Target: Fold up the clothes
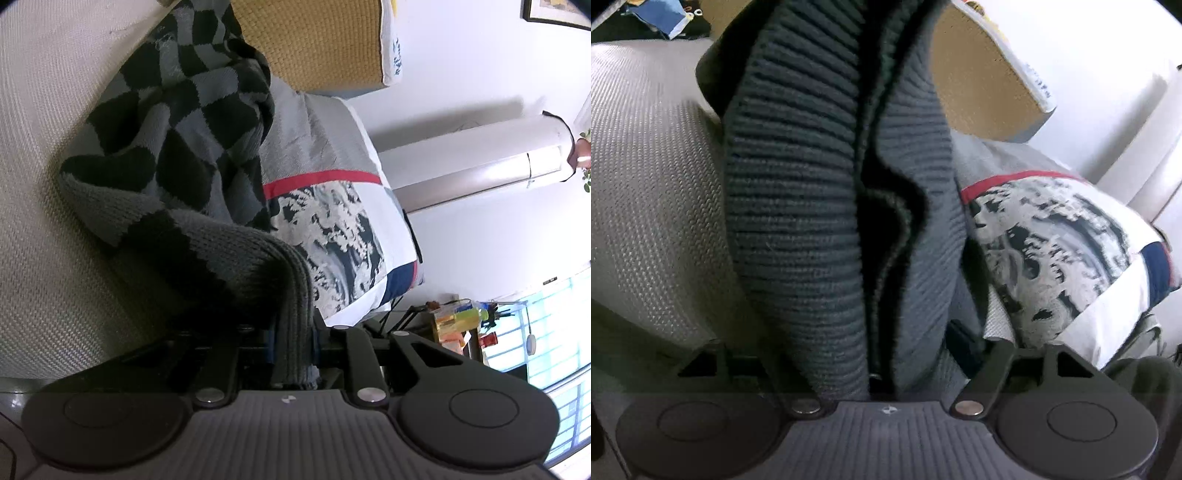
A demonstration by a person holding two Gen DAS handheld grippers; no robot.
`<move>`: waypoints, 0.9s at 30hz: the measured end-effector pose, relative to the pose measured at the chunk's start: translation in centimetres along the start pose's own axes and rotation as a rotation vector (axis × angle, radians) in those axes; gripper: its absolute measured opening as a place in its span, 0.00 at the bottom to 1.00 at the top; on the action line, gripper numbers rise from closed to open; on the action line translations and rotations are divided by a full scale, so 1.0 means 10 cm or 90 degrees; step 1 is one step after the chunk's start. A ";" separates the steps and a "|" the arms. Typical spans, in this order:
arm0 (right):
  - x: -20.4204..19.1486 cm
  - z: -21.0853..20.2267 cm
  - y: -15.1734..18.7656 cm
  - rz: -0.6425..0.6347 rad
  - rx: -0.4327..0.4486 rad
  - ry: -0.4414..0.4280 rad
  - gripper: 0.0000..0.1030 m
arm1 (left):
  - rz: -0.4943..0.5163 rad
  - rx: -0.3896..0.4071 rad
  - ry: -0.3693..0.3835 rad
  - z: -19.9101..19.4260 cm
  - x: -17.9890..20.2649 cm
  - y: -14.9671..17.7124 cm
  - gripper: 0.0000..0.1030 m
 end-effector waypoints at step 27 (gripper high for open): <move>0.84 -0.49 -1.29 0.031 0.164 -0.187 0.20 | -0.026 0.079 -0.006 -0.34 -0.17 -0.24 0.20</move>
Point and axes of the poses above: each gripper's, at about its wrist camera, not at the fingertips, and z roughly the way its jaws point, x to its right, y to its underside, the point moved 7 cm from there along z, roughly the way its jaws point, and after that the axes turned 10 degrees about -y, right-handed, at the moved point
